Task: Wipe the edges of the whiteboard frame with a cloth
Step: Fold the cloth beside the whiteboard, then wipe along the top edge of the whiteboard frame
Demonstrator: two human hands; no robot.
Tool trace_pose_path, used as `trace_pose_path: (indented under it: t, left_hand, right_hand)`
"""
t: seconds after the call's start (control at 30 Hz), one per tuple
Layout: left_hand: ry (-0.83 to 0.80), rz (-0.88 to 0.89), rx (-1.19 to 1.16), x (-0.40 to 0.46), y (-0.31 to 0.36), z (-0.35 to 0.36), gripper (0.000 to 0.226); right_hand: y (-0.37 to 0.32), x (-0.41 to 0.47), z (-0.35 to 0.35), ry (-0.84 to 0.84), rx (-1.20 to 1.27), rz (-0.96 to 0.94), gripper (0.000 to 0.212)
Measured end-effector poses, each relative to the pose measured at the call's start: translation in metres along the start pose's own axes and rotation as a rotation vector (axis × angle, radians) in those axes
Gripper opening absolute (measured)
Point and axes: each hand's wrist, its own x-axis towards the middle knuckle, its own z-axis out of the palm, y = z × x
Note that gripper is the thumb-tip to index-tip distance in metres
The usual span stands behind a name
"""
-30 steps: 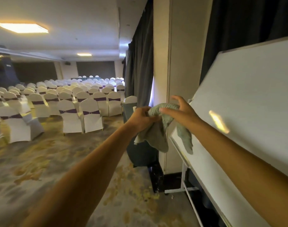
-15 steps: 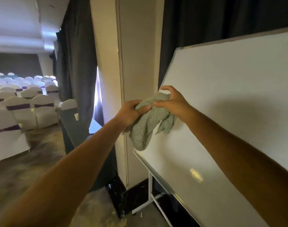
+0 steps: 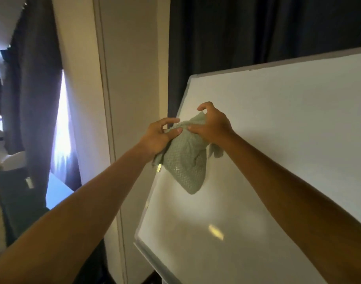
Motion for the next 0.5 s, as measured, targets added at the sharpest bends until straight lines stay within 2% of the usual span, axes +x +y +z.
trace_pose_path:
  t: [0.07, 0.17, 0.37, 0.5]
  left_hand:
    - [-0.002, 0.038, -0.029, 0.026, -0.008, -0.002, 0.044]
    - [-0.051, 0.061, -0.008, 0.056, -0.025, -0.001, 0.052]
    - [-0.215, 0.137, -0.092, 0.116, -0.049, 0.015, 0.049]
    - [-0.350, 0.277, -0.220, 0.158, -0.067, 0.008, 0.047]
  right_hand:
    - [0.011, 0.021, 0.002, 0.051, 0.132, 0.130, 0.070]
    - [0.038, 0.028, 0.015, 0.190, 0.193, 0.157, 0.073]
    - [0.067, 0.039, 0.079, 0.032, 0.412, 0.287, 0.063]
    - [0.061, 0.071, 0.101, 0.202, 0.616, 0.337, 0.073]
